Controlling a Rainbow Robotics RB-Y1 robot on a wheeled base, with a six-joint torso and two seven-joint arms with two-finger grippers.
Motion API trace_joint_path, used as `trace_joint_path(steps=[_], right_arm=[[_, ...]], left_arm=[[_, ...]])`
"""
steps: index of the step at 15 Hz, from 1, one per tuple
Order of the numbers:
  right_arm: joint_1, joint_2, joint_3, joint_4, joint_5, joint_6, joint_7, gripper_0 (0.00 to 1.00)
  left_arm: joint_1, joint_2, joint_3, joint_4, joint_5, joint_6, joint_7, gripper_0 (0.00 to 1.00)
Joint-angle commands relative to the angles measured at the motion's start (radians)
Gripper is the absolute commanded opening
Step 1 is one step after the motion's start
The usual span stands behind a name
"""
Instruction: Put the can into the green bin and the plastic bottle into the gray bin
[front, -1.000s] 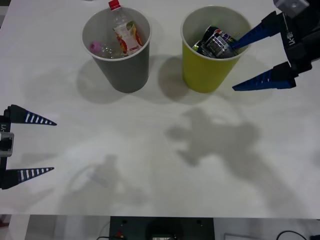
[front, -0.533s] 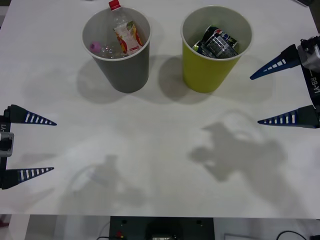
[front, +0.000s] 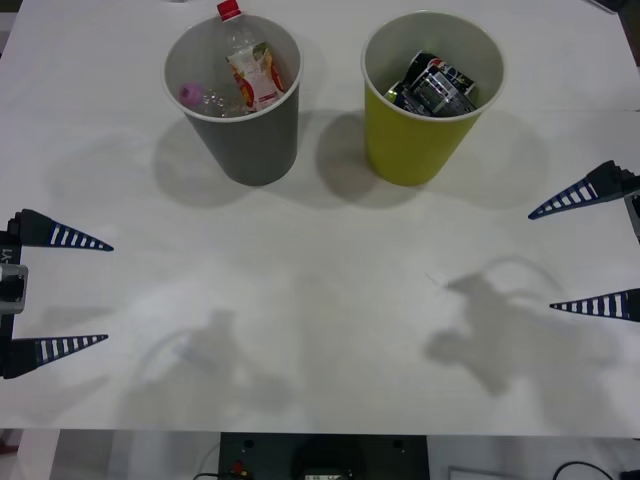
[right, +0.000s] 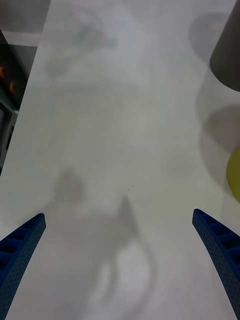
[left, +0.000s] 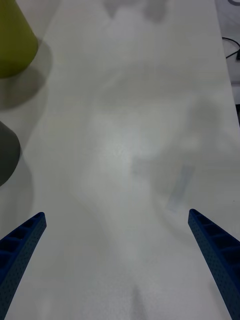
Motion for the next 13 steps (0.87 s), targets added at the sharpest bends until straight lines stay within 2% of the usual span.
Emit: trace_joint_path(steps=[1,3,13], right_arm=[[0.077,0.034,-0.062,-0.049,0.057,0.000,0.010,1.00],[0.134,0.043,-0.105,-0.099,0.098,0.002,0.001,1.00],[0.160,0.042,-0.128,-0.091,0.111,0.003,-0.004,1.00]], left_arm=[[0.000,0.000,0.000,0.000,0.000,0.000,0.000,0.98],[0.000,0.000,0.000,0.000,0.000,0.000,0.000,0.98],[0.000,0.000,0.000,0.000,0.000,0.000,0.000,0.98]])
